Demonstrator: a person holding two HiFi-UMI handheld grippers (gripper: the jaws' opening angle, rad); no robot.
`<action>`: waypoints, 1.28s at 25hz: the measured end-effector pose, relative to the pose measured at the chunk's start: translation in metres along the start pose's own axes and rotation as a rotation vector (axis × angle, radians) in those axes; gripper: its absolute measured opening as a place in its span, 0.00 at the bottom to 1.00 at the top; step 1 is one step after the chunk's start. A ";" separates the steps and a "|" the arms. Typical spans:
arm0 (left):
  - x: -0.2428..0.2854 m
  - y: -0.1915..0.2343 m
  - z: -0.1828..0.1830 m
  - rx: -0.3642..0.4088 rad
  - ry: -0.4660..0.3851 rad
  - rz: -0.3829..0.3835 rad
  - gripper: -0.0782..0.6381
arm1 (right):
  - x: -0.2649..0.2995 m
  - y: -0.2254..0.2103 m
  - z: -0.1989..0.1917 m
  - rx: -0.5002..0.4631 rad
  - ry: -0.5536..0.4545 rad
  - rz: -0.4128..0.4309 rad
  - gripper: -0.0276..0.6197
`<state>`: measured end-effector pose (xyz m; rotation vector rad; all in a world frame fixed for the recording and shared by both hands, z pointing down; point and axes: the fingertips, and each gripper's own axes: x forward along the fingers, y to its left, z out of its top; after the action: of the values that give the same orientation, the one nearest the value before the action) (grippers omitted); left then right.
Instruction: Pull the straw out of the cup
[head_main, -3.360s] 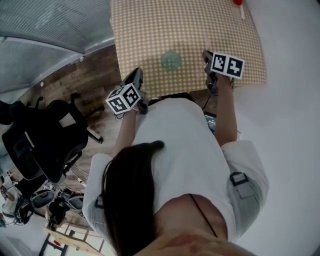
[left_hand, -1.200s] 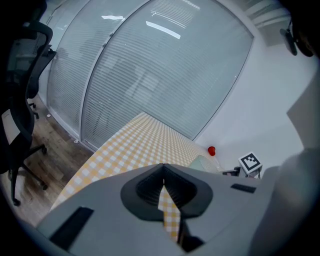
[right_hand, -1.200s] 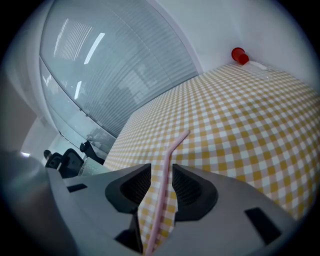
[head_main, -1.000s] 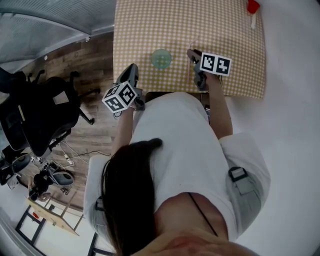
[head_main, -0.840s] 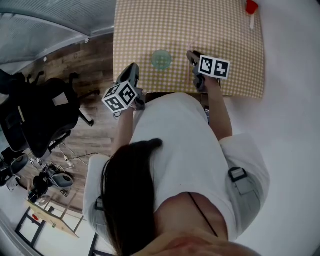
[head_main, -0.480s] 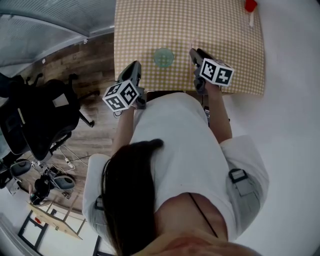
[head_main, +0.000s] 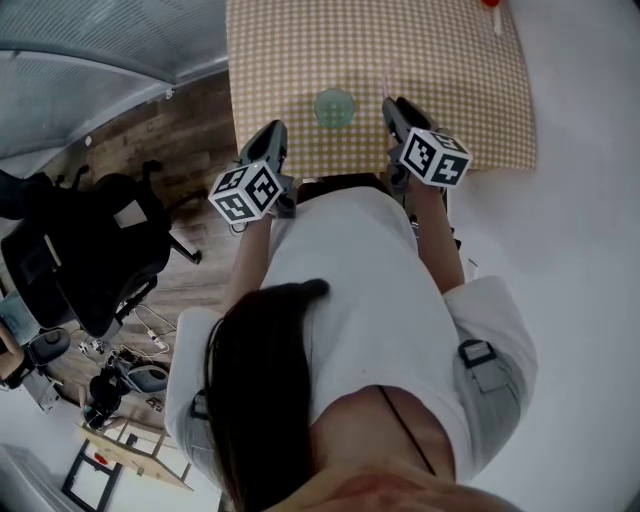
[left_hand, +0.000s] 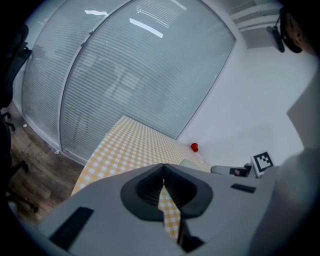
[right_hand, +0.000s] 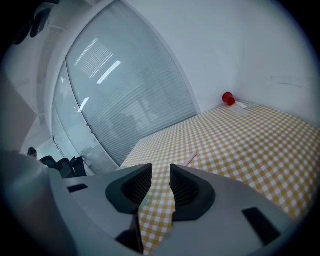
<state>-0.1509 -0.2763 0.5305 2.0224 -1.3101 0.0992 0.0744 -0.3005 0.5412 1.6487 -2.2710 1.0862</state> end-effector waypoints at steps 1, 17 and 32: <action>0.000 0.000 0.000 0.008 0.003 -0.007 0.12 | -0.003 0.001 0.002 -0.006 -0.018 -0.011 0.22; 0.005 -0.025 -0.004 0.090 0.002 -0.086 0.12 | -0.033 0.015 -0.007 -0.115 -0.131 -0.106 0.14; 0.005 -0.034 -0.007 0.185 -0.013 -0.065 0.12 | -0.031 0.018 -0.027 -0.169 -0.113 -0.115 0.10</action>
<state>-0.1187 -0.2682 0.5200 2.2225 -1.2813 0.1836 0.0630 -0.2574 0.5379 1.7872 -2.2321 0.7718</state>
